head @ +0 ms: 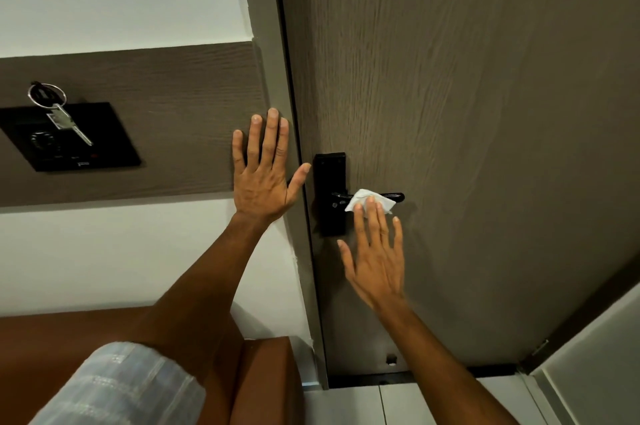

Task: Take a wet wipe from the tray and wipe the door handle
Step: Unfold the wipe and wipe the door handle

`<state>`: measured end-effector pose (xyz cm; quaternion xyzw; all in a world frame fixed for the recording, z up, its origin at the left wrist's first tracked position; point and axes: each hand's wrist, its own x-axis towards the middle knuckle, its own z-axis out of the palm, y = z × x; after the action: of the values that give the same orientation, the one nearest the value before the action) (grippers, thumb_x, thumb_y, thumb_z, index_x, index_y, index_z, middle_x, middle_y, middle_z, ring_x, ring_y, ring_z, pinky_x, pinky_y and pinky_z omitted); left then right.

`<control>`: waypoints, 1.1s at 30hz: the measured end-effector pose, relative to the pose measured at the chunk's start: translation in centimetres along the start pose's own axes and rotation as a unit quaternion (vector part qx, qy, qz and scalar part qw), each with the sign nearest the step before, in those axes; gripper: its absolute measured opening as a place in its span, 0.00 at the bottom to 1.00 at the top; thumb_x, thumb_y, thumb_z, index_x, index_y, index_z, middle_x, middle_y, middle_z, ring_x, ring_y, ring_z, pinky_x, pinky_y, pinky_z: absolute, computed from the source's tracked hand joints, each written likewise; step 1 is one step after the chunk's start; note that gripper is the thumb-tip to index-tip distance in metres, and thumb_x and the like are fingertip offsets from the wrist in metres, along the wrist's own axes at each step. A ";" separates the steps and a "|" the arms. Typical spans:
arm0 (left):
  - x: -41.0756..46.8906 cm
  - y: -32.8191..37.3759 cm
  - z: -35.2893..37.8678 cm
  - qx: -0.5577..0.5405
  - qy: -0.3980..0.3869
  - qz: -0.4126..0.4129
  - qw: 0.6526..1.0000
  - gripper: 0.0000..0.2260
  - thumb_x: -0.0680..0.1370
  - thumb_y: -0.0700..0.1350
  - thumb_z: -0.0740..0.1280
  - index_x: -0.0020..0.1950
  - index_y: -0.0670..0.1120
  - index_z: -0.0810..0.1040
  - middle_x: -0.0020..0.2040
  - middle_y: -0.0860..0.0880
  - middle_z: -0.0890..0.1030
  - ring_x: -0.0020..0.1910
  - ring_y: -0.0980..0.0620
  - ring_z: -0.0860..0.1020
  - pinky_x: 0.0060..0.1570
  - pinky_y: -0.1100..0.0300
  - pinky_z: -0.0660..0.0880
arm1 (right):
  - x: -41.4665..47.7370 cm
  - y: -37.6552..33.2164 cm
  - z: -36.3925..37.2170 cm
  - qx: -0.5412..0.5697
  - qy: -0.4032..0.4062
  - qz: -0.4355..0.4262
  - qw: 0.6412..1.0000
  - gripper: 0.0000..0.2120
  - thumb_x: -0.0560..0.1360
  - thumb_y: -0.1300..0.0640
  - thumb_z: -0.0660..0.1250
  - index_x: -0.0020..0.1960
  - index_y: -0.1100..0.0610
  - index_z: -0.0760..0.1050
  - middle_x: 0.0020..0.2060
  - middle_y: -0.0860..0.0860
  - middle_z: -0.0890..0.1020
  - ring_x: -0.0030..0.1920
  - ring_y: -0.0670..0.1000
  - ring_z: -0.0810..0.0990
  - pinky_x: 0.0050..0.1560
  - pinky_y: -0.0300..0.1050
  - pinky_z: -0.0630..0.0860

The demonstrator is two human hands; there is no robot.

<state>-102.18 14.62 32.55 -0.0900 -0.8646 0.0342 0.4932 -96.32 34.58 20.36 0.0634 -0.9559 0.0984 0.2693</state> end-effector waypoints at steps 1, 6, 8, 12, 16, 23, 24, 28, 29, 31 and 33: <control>0.0 0.0 0.0 -0.001 -0.001 -0.001 1.000 0.33 0.80 0.64 0.45 0.77 0.49 0.35 0.75 0.54 0.26 0.75 0.52 0.30 0.74 0.50 0.29 | 0.0 0.6 -0.2 -0.001 0.001 0.013 1.000 0.36 0.79 0.39 0.53 0.79 0.56 0.48 0.79 0.56 0.51 0.78 0.53 0.46 0.76 0.58 0.47; 0.0 0.1 0.0 -0.008 0.001 0.002 1.000 0.33 0.80 0.64 0.45 0.76 0.49 0.34 0.75 0.54 0.26 0.75 0.53 0.29 0.73 0.51 0.29 | 0.0 0.9 -0.6 0.012 -0.027 0.027 0.999 0.43 0.75 0.31 0.47 0.79 0.57 0.44 0.79 0.55 0.45 0.79 0.53 0.43 0.77 0.56 0.41; -0.1 0.0 0.1 -0.010 0.004 0.003 1.000 0.33 0.80 0.64 0.46 0.76 0.49 0.34 0.75 0.54 0.26 0.75 0.53 0.30 0.74 0.51 0.29 | 0.1 -0.3 -0.5 0.022 -0.036 0.001 0.999 0.45 0.74 0.28 0.47 0.79 0.58 0.44 0.79 0.55 0.45 0.79 0.54 0.42 0.77 0.56 0.40; -0.1 -0.1 0.1 -0.008 0.011 0.008 1.000 0.33 0.80 0.64 0.46 0.77 0.48 0.36 0.76 0.53 0.27 0.76 0.52 0.31 0.74 0.50 0.30 | 0.3 -3.1 0.0 0.045 -0.040 -0.037 0.997 0.45 0.74 0.27 0.47 0.79 0.56 0.45 0.79 0.54 0.45 0.79 0.53 0.43 0.77 0.57 0.42; -0.2 -0.2 0.2 0.000 0.017 0.013 1.000 0.33 0.80 0.64 0.46 0.77 0.48 0.37 0.76 0.53 0.28 0.76 0.51 0.31 0.74 0.50 0.31 | 0.3 -2.4 0.4 0.018 -0.035 -0.054 0.998 0.44 0.74 0.27 0.47 0.79 0.56 0.46 0.79 0.54 0.46 0.79 0.52 0.44 0.76 0.59 0.45; -0.1 -0.1 0.2 0.000 0.018 0.010 1.000 0.33 0.80 0.63 0.46 0.77 0.48 0.35 0.76 0.53 0.27 0.76 0.51 0.31 0.74 0.49 0.32 | 0.0 1.3 -0.3 0.013 -0.002 0.033 0.999 0.41 0.76 0.31 0.45 0.79 0.56 0.44 0.79 0.54 0.46 0.79 0.54 0.44 0.77 0.57 0.42; -0.1 -0.1 0.2 -0.001 0.019 0.010 1.000 0.33 0.80 0.63 0.46 0.77 0.48 0.36 0.76 0.53 0.27 0.76 0.51 0.31 0.74 0.48 0.32 | -0.1 1.1 -0.2 0.009 -0.006 0.024 1.000 0.41 0.76 0.31 0.45 0.79 0.56 0.44 0.79 0.54 0.46 0.79 0.54 0.44 0.77 0.56 0.42; -0.2 -0.1 0.2 0.000 0.019 0.011 1.000 0.33 0.80 0.63 0.47 0.77 0.48 0.37 0.76 0.52 0.28 0.76 0.51 0.31 0.74 0.48 0.33 | 0.0 -0.6 0.4 -0.021 -0.018 -0.040 0.999 0.40 0.77 0.33 0.49 0.79 0.57 0.47 0.79 0.55 0.48 0.79 0.53 0.46 0.77 0.56 0.42; -0.2 -0.2 0.2 -0.001 0.018 0.011 1.000 0.33 0.80 0.63 0.46 0.77 0.48 0.37 0.76 0.52 0.28 0.76 0.51 0.32 0.74 0.48 0.33 | 0.1 -1.0 0.6 -0.028 -0.021 -0.052 0.998 0.39 0.77 0.33 0.49 0.79 0.57 0.48 0.79 0.55 0.49 0.79 0.53 0.46 0.77 0.56 0.43; -0.1 -0.2 0.2 -0.001 0.018 0.011 1.000 0.33 0.80 0.63 0.46 0.77 0.48 0.36 0.76 0.52 0.28 0.76 0.51 0.31 0.74 0.48 0.33 | 0.5 -1.8 0.8 -0.039 -0.023 -0.076 0.996 0.38 0.78 0.34 0.49 0.79 0.56 0.49 0.79 0.54 0.48 0.79 0.53 0.46 0.77 0.56 0.42; -0.1 -0.1 0.2 -0.001 0.018 0.012 1.000 0.33 0.80 0.63 0.46 0.77 0.48 0.36 0.76 0.52 0.28 0.76 0.51 0.32 0.74 0.48 0.34 | 1.0 -2.3 0.7 -0.048 -0.025 -0.101 0.993 0.38 0.78 0.33 0.47 0.79 0.56 0.49 0.79 0.53 0.48 0.79 0.52 0.45 0.77 0.57 0.42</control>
<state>-102.29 14.47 32.40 -0.1018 -0.8545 0.0378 0.5080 -97.14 32.15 20.60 0.1492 -0.9547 0.0226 0.2565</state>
